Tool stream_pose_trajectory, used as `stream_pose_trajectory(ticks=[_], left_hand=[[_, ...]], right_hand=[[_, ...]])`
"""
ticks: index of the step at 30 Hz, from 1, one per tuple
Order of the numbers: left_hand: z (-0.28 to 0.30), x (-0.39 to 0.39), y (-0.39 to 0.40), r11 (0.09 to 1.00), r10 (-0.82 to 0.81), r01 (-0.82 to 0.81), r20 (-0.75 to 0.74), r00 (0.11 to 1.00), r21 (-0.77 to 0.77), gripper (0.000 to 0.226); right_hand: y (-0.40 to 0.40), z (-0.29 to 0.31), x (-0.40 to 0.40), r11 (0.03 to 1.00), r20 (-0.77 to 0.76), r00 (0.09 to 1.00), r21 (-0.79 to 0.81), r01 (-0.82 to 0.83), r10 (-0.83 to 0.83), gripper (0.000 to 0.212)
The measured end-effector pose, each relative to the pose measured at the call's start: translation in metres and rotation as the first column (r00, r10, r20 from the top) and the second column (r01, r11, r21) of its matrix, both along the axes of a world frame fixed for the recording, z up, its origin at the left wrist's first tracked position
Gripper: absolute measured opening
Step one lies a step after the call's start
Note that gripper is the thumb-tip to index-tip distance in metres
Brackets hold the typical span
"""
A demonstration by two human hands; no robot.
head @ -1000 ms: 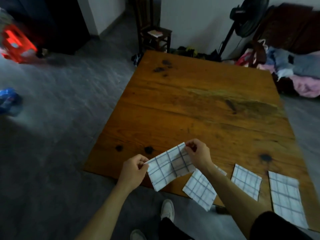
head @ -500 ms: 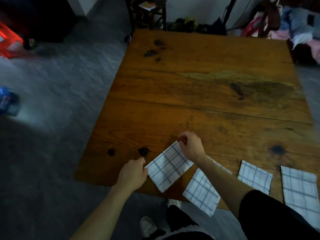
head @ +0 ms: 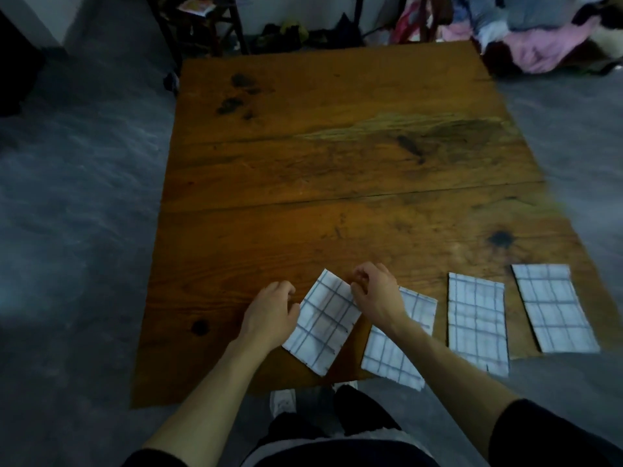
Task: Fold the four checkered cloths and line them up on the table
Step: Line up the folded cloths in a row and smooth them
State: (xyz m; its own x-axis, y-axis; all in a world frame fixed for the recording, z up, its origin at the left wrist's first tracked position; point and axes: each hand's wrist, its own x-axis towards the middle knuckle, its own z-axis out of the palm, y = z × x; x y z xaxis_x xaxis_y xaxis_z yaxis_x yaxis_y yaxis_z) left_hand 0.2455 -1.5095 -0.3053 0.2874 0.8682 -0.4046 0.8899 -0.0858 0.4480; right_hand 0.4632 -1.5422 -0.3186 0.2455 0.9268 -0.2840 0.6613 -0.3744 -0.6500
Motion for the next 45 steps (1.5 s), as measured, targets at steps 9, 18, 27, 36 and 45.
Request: stream_pose_trajectory(ticks=[9, 18, 27, 36, 45], left_hand=[[-0.015, -0.013, 0.008, 0.985, -0.172, 0.171, 0.025, 0.985, 0.026, 0.052], [-0.02, -0.005, -0.006, 0.972, -0.234, 0.233, 0.009, 0.972, 0.039, 0.049], [-0.019, -0.011, -0.04, 0.985, -0.165, 0.17, 0.135, 0.977, -0.022, 0.03], [-0.016, -0.007, -0.022, 0.99, -0.103, 0.096, 0.061, 0.993, 0.1, 0.045], [-0.02, 0.0, -0.033, 0.999, -0.029, 0.032, 0.146, 0.989, -0.014, 0.051]], right_hand=[[-0.062, 0.011, -0.068, 0.939, 0.041, 0.949, -0.131, 0.316, -0.314, 0.053], [-0.066, 0.003, -0.095, 0.921, 0.038, 0.937, -0.179, 0.347, -0.346, 0.078], [-0.052, 0.003, -0.08, 0.97, 0.039, 0.978, -0.122, 0.209, -0.206, 0.073], [-0.06, -0.002, -0.069, 0.977, 0.11, 0.982, -0.13, 0.169, -0.155, 0.065], [-0.064, -0.006, -0.076, 0.988, 0.137, 0.985, -0.101, 0.119, -0.105, 0.067]])
